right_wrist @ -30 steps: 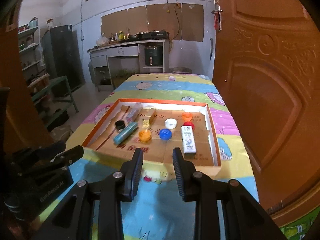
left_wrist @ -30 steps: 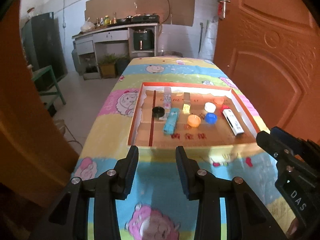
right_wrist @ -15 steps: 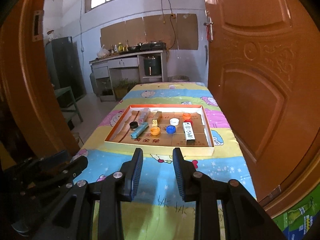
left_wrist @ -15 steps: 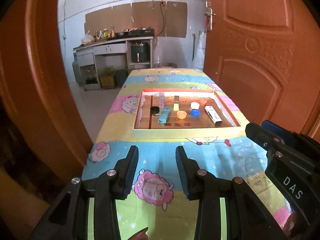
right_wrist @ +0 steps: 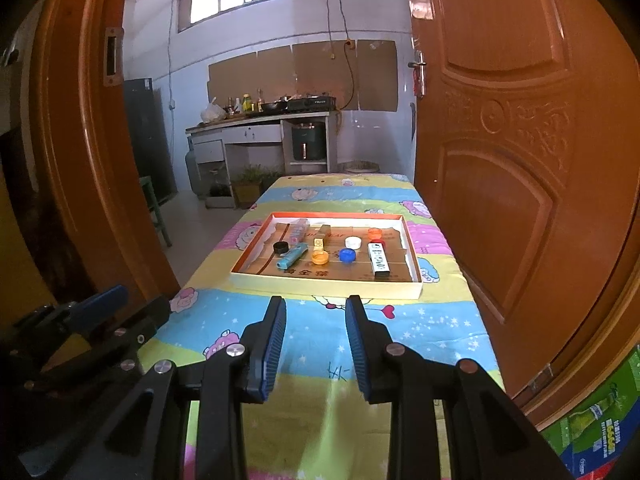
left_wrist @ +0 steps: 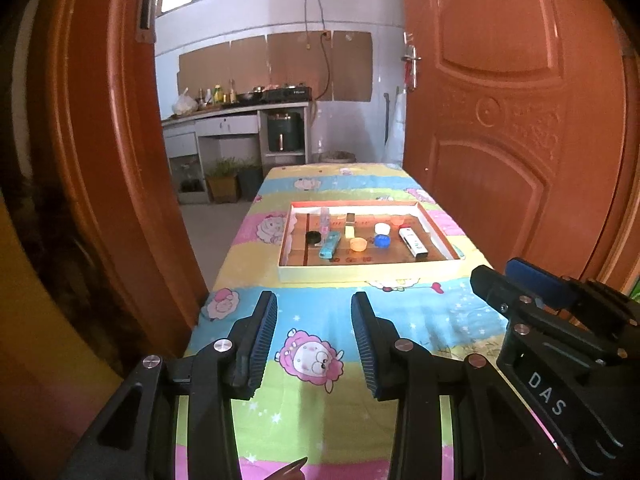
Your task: Organize rigid objects
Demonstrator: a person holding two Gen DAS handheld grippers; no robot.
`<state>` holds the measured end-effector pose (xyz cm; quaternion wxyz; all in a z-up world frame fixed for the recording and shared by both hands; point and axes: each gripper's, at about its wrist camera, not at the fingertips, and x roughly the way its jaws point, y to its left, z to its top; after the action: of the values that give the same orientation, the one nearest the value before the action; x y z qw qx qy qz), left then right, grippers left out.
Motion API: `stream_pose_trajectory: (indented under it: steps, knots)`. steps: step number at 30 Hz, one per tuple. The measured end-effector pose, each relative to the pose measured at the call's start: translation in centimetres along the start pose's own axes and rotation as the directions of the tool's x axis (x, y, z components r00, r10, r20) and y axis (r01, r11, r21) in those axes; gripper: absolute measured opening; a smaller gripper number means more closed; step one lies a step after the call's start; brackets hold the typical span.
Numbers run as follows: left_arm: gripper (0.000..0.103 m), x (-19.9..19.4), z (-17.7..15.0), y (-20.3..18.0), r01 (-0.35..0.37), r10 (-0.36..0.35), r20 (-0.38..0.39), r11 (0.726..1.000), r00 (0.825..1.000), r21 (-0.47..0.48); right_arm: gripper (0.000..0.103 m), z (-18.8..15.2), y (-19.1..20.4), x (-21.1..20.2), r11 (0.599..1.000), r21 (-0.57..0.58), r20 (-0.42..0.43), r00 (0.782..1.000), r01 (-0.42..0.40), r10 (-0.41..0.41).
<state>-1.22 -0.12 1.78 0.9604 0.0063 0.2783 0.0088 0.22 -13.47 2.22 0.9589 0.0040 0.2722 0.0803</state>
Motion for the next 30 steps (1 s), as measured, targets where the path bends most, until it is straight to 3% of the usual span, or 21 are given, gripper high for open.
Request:
stream_pose_trajectory:
  steps: [10,30]
  knots:
    - [0.04,-1.8,-0.6,-0.3,0.008,-0.008,0.013,1.0,1.0,-0.001,0.031,-0.4,0.6,-1.6,1.0,-0.013,0.024,1.0,0.014,-0.013]
    - [0.04,-1.7,-0.6,0.0,0.007,-0.007,0.012,1.0,1.0,-0.015,0.031,-0.6,0.7,-2.1,1.0,-0.013,0.019,1.0,0.008,-0.008]
